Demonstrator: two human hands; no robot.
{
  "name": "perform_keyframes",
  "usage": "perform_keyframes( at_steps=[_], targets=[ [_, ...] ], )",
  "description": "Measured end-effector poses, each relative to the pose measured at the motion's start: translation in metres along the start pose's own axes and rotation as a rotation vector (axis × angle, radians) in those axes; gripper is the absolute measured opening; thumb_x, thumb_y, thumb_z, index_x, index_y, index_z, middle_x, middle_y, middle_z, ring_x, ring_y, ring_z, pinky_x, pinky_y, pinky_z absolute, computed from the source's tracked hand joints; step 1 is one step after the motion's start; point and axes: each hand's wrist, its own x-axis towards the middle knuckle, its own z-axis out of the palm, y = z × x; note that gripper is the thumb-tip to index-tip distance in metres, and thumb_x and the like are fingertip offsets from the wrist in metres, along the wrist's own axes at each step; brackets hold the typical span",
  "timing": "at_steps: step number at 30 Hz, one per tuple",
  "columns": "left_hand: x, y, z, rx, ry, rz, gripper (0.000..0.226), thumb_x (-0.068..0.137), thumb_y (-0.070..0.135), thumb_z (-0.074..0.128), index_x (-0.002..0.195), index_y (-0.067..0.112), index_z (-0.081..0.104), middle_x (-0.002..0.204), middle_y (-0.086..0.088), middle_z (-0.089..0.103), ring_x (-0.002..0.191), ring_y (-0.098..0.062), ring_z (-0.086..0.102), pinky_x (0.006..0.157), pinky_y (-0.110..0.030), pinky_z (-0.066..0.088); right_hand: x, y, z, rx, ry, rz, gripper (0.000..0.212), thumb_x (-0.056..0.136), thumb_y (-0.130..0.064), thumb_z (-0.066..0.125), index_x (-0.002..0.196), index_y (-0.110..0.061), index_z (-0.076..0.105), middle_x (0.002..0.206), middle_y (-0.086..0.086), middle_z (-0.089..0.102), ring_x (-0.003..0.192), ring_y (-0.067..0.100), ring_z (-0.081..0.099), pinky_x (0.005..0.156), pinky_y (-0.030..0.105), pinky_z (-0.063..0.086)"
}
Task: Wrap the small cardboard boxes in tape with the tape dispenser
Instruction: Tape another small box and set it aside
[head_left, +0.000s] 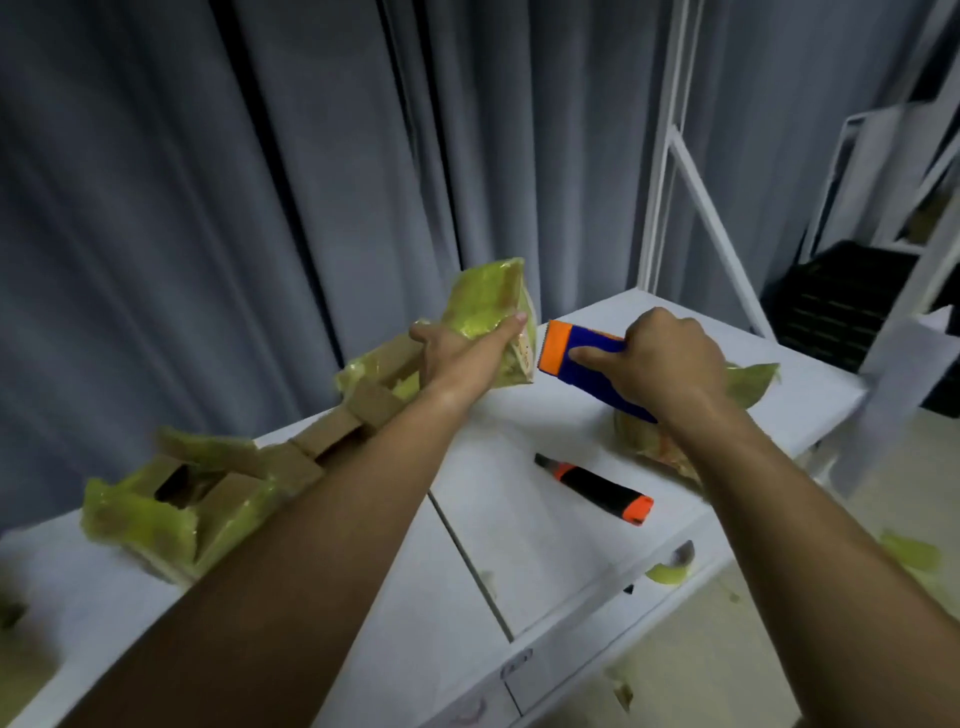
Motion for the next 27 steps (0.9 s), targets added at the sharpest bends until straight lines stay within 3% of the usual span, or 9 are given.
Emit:
perform_keyframes(
  at_steps=[4,7,10,13,22,27],
  targets=[
    [0.045,-0.012,0.043,0.054,-0.01,0.001,0.117,0.064,0.062,0.081,0.142,0.009,0.012,0.133,-0.005,0.052,0.12,-0.03,0.054,0.097,-0.038,0.046,0.02,0.018,0.024,0.012,0.034,0.026,0.061,0.079,-0.072,0.067,0.08,-0.012,0.059,0.068,0.004,0.054,0.058,0.017,0.044,0.049,0.029,0.029],
    [0.08,-0.025,0.07,0.068,-0.039,-0.049,0.127,0.067,0.054,0.082,0.15,0.008,-0.003,0.138,-0.006,0.048,0.124,-0.029,0.05,0.102,-0.041,0.044,0.028,0.031,0.042,0.023,0.001,0.048,0.065,0.077,-0.077,0.066,0.084,-0.012,0.063,0.071,0.005,0.059,0.062,0.023,0.055,0.055,0.034,0.042],
    [0.11,-0.039,0.094,0.091,-0.07,-0.097,0.122,0.069,0.048,0.082,0.149,0.005,0.0,0.14,-0.009,0.047,0.124,-0.03,0.05,0.102,-0.04,0.043,0.035,0.039,0.049,0.01,-0.023,0.069,0.064,0.077,-0.077,0.065,0.083,-0.013,0.062,0.072,0.005,0.061,0.066,0.025,0.059,0.057,0.035,0.047],
    [0.13,-0.048,0.119,0.094,-0.065,-0.139,0.131,0.069,0.051,0.082,0.152,0.004,-0.008,0.15,-0.011,0.038,0.133,-0.034,0.042,0.108,-0.044,0.039,0.04,0.043,0.052,0.006,0.001,0.076,0.062,0.078,-0.075,0.065,0.077,-0.013,0.061,0.071,0.006,0.062,0.065,0.025,0.059,0.058,0.038,0.05],
    [0.168,-0.071,0.158,0.201,-0.071,-0.177,0.137,0.068,0.062,0.079,0.151,0.004,-0.013,0.15,-0.014,0.041,0.131,-0.034,0.047,0.105,-0.042,0.042,0.05,0.044,0.057,0.07,0.008,0.097,0.062,0.077,-0.075,0.065,0.081,-0.013,0.061,0.074,0.005,0.062,0.072,0.027,0.061,0.056,0.034,0.039],
    [0.17,-0.061,0.148,0.353,-0.105,-0.13,0.129,0.076,0.061,0.072,0.151,0.005,-0.016,0.16,-0.012,0.02,0.139,-0.033,0.036,0.11,-0.043,0.037,0.048,0.046,0.054,0.072,0.014,0.103,0.064,0.076,-0.078,0.064,0.083,-0.015,0.063,0.081,0.008,0.064,0.074,0.026,0.061,0.057,0.035,0.042]
  ],
)
